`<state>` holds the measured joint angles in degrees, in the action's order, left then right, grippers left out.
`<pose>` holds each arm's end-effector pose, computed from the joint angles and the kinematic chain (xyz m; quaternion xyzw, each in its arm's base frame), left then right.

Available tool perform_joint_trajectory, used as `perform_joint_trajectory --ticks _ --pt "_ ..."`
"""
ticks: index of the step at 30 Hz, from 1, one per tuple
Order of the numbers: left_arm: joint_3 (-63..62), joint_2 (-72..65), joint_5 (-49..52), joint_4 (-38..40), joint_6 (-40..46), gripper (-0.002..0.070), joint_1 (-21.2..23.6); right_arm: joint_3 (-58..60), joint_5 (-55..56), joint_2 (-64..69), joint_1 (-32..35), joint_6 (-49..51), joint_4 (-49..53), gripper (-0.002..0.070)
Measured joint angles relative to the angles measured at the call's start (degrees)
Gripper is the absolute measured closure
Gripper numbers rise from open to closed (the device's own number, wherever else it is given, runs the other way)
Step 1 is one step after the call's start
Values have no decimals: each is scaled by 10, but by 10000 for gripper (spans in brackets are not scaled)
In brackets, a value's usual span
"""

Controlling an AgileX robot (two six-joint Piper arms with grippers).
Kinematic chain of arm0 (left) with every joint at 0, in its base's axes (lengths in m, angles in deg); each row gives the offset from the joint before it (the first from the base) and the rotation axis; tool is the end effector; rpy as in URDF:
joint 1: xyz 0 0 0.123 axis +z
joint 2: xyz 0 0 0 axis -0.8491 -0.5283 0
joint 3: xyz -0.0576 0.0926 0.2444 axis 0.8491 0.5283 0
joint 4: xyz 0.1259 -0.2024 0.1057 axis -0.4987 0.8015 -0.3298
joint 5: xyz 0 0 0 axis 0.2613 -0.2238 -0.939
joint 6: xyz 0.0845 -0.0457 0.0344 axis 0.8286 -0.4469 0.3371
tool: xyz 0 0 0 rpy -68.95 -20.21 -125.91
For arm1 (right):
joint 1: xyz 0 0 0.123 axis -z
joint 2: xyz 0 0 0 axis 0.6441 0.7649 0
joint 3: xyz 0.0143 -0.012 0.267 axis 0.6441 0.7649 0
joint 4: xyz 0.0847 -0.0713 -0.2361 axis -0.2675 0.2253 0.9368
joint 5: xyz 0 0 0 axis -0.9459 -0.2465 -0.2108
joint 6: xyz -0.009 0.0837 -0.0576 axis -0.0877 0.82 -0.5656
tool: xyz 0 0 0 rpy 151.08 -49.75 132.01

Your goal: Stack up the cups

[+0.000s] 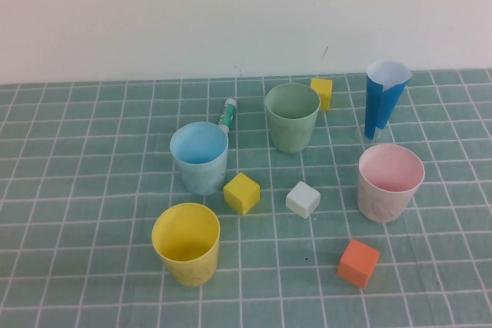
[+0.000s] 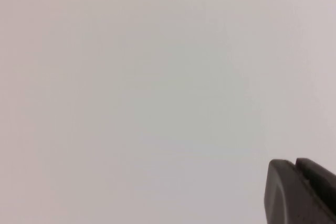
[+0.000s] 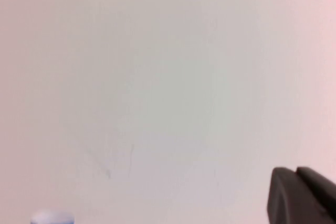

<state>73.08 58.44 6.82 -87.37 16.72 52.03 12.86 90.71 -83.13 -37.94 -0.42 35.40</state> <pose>0.0832 -0.0110 0.2443 0.0485 0.5292 -0.0322 0.8465 0.0924 -0.0045 0.2331 -0.0166 0.5719 -0.0633 0.8177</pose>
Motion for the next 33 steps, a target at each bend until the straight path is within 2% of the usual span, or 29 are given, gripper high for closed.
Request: perform_joint_trajectory --ticks 6,11,16,19,22,26,33 --pt "0 0 -173 -2 0 678 0 0 153 0 0 -7 -12 679" --pt "0 0 -214 8 6 678 0 0 185 0 0 -12 -76 679" --pt "-2 0 -207 87 6 678 0 -7 178 0 0 -28 -91 679" --pt "-59 0 -79 190 16 678 0 -54 72 0 0 -34 -31 679" --pt "-142 -3 60 261 75 678 0 -121 -54 10 0 -37 57 679" --pt "-247 -49 190 280 125 678 0 -199 -191 45 0 -38 111 679" --pt "-365 -215 422 281 135 678 0 -272 -358 142 0 -38 110 679"
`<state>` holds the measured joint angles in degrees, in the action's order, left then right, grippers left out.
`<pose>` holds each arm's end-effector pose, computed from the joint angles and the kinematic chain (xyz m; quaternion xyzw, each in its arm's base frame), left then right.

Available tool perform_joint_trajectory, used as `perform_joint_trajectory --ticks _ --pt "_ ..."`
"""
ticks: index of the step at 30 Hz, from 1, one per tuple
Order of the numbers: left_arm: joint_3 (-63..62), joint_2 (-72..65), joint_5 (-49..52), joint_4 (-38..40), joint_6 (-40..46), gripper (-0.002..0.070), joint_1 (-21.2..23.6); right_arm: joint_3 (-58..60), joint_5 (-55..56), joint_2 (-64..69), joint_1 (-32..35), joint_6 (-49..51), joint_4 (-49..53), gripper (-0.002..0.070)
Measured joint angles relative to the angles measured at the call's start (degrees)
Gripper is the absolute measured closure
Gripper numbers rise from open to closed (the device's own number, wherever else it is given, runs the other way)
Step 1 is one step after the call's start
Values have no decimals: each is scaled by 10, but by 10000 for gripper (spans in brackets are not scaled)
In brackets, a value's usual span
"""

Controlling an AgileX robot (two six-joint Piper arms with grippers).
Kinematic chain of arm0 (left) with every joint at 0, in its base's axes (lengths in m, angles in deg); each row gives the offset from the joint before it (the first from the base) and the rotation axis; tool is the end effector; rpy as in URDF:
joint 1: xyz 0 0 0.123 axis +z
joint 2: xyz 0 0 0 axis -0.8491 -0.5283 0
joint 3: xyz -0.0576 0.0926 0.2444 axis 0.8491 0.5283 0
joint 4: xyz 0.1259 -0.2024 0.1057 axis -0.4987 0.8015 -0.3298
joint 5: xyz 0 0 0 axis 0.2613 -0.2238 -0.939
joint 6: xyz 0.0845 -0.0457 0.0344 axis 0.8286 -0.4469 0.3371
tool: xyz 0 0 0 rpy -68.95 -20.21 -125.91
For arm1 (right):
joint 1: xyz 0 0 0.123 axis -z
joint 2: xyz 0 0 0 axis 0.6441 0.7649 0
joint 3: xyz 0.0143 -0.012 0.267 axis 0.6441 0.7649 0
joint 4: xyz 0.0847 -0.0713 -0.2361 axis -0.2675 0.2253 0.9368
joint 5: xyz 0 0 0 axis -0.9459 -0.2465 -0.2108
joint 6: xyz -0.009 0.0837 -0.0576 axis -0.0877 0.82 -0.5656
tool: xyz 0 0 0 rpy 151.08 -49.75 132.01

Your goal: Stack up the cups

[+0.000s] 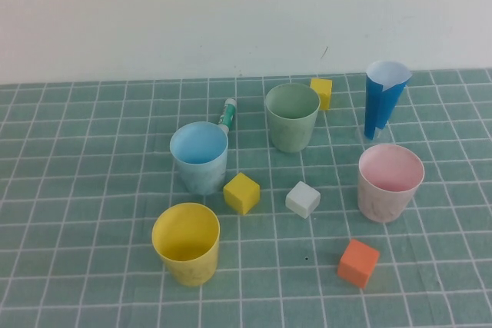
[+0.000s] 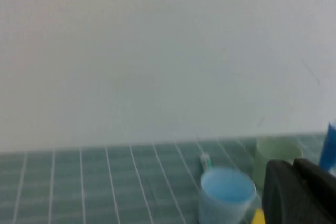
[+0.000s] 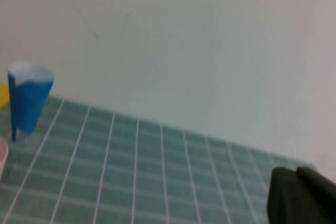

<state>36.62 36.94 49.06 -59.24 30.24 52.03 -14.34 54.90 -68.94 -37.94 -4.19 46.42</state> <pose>0.1024 -0.0264 0.3603 0.0267 0.7045 -0.1543 0.6922 0.1065 -0.0087 0.3143 -0.1001 0.7147 -0.1529 0.6752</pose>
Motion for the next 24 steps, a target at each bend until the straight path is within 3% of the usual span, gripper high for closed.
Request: perform_joint_trajectory --ticks 5,12,16,20,24 --pt "-61 -140 135 12 0 678 0 -18 -113 70 0 0 -18 679" --pt "-107 -305 204 79 94 678 0 -19 -213 129 0 -29 -63 679" --pt "-127 -373 199 84 105 678 -10 -19 -231 132 0 -54 -86 679" --pt "-128 -423 165 68 107 671 -48 -19 -245 132 0 -64 -88 679" --pt "-140 -466 160 28 102 550 -104 -19 -254 132 0 -65 -89 679"
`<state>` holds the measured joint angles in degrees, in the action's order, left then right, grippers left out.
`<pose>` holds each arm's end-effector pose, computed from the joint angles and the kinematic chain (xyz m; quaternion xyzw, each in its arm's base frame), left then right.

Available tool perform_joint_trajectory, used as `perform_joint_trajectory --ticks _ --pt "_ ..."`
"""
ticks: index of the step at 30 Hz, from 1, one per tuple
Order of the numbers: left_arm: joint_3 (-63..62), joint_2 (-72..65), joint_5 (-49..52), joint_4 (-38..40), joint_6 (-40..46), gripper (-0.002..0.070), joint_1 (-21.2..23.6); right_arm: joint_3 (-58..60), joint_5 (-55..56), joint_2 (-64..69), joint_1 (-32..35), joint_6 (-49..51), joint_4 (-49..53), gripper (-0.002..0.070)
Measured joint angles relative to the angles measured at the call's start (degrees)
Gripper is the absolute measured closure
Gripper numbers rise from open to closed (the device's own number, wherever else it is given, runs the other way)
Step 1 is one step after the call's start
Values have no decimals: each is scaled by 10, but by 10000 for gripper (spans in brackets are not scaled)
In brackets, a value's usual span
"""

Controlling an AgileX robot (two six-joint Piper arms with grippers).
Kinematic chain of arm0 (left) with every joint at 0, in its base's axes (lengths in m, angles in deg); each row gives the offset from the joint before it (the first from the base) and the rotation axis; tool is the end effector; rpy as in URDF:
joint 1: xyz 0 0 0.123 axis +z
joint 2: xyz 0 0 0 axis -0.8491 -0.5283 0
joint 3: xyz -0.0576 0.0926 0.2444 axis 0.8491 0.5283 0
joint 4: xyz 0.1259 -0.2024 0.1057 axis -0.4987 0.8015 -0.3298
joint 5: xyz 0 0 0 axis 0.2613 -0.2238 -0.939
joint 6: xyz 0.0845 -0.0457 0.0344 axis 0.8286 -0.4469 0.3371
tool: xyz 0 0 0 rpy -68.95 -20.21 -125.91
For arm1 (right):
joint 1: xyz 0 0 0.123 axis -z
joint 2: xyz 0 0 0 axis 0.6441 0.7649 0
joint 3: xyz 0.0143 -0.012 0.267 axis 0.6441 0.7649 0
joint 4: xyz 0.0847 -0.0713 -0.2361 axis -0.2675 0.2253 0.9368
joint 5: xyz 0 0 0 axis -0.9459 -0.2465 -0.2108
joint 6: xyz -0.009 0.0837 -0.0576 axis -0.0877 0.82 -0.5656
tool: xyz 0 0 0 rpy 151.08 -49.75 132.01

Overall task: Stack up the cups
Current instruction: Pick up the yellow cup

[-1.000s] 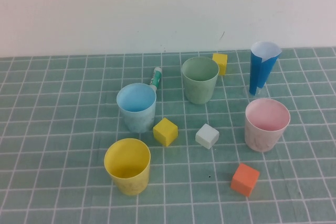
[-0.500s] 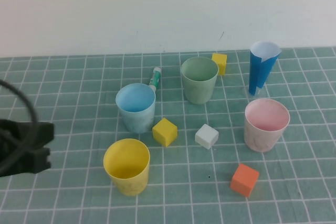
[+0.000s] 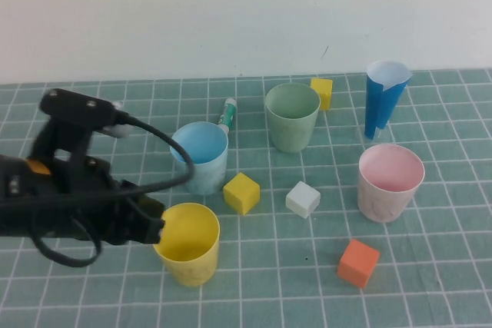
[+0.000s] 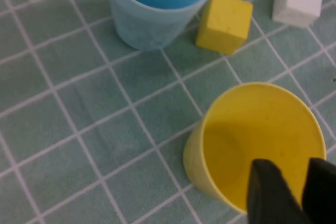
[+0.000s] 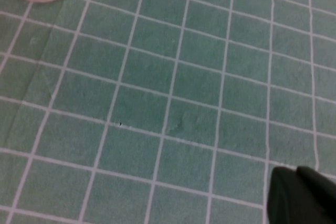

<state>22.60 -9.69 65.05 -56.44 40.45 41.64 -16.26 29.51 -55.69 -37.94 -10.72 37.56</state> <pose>0.2399 -0.1007 0.2728 0.1867 0.9028 -0.1806 0.3428 0.1275 -0.0054 0.2563 -0.1275 0.8947 -0.0795 0.4207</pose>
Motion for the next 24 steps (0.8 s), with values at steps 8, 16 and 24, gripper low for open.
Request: perform_joint_trajectory --ticks 8,16,24 --pt "-5 -54 -42 -51 -49 210 -22 0 -9 0 0 -7 0 679" --pt "-7 -127 -70 -57 -55 335 -25 0 22 0 0 -8 -16 679" --pt "-13 -169 -70 -47 -53 638 -26 0 26 0 0 -8 -25 679"
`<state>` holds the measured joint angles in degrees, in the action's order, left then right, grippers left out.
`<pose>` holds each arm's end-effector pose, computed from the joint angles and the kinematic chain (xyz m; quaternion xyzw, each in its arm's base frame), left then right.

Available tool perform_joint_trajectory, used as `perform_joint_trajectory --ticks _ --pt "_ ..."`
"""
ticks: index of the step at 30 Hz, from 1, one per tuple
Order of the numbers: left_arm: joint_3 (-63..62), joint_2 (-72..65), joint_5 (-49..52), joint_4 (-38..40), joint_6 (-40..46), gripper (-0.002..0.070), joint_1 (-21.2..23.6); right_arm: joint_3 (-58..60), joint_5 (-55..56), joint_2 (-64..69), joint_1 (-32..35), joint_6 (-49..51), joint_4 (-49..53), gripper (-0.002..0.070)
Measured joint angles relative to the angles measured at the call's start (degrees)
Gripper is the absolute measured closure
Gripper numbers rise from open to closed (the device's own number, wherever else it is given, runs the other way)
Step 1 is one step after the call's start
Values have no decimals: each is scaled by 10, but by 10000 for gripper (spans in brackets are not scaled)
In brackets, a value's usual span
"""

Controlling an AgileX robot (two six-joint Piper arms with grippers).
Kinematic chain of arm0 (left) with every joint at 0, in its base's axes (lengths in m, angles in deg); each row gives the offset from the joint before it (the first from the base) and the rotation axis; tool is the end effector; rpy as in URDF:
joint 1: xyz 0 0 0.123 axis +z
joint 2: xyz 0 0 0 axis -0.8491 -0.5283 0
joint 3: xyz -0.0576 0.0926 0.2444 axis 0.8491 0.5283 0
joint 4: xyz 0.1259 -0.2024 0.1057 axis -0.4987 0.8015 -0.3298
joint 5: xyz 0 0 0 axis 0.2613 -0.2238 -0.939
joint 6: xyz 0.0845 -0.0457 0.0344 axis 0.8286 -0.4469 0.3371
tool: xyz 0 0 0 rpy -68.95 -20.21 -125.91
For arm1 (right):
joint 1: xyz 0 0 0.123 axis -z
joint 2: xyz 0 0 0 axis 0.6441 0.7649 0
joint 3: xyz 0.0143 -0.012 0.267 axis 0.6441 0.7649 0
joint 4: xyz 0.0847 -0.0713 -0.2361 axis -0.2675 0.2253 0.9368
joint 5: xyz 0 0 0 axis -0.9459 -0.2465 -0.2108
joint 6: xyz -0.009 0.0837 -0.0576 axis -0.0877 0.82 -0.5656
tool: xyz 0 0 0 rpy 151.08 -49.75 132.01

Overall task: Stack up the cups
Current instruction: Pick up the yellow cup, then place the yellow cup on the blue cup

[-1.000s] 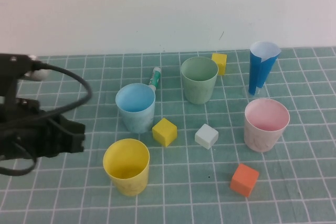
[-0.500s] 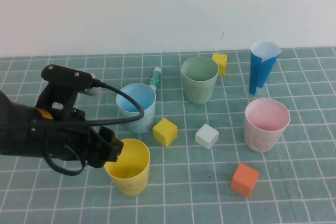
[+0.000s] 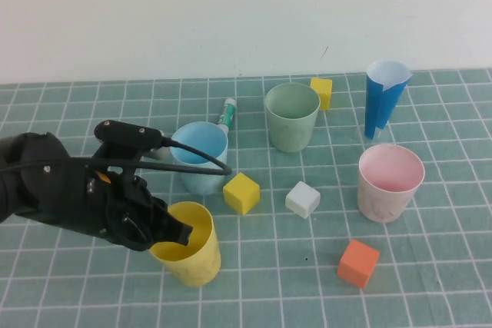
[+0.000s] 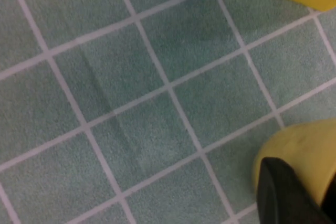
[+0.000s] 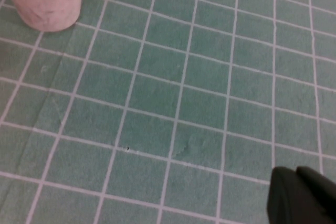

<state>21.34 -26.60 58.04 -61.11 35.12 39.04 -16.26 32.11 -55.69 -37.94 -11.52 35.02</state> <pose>0.2817 -0.1185 0.2005 0.1664 0.9392 -0.1452 0.2629 0.1305 -0.0026 0.2600 -0.1234 0.8851 -0.0662 0.4438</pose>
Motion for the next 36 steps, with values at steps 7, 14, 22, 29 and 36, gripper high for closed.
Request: perform_joint_trajectory --ticks 7,14,22,29,36 --pt "-86 12 89 6 0 658 0 0 13 0 0 -3 0 679" --pt "-229 18 115 -47 -5 658 0 0 15 0 0 -4 0 679" --pt "-296 -61 78 -116 -29 658 0 0 17 0 0 -4 0 679" --pt "-296 -116 67 -127 -34 657 0 0 17 0 0 -4 -1 679" --pt "-297 -127 53 -169 -41 483 -1 0 17 0 0 -69 -52 679"
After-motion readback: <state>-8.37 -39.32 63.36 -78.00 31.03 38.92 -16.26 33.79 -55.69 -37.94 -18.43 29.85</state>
